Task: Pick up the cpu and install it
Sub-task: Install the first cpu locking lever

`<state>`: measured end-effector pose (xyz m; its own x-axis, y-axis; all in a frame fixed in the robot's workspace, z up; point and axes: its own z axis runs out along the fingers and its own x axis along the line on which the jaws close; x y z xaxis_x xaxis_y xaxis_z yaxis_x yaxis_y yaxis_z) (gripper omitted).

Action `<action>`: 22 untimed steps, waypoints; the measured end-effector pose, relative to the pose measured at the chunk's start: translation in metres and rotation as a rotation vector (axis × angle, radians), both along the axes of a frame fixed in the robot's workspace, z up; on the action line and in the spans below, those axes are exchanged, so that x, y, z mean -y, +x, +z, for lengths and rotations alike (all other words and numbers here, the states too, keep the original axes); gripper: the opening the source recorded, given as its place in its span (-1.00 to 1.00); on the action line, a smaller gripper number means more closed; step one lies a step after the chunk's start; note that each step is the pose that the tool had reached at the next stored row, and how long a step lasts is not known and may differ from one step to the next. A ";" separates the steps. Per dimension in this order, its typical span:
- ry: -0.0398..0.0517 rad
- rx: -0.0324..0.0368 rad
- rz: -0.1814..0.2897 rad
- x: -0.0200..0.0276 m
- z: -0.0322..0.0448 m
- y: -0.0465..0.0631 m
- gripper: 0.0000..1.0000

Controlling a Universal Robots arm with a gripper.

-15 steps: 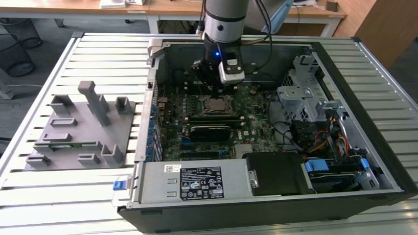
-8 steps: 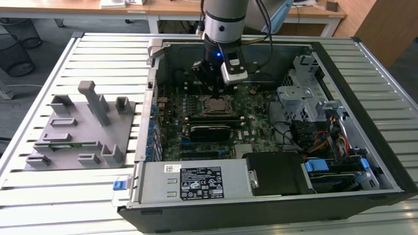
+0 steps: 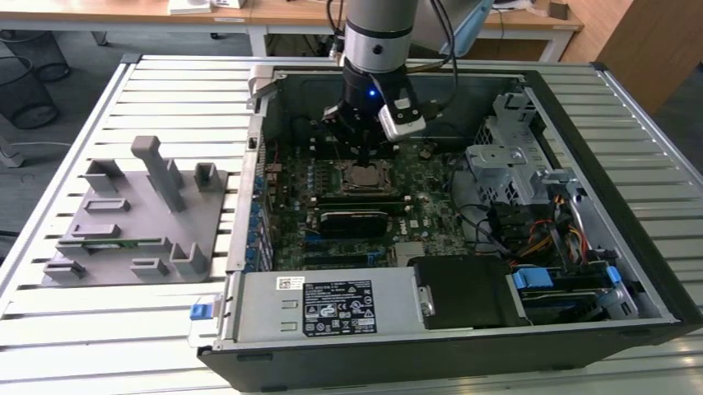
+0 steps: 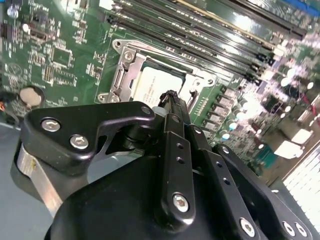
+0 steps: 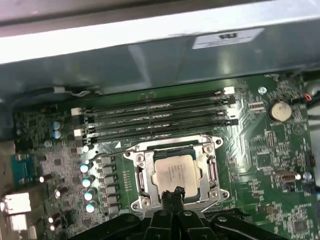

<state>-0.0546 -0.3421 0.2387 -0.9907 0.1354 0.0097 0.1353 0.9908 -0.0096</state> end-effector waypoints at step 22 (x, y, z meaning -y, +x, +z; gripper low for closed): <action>0.0003 0.0070 0.111 0.0000 -0.0003 -0.036 -0.79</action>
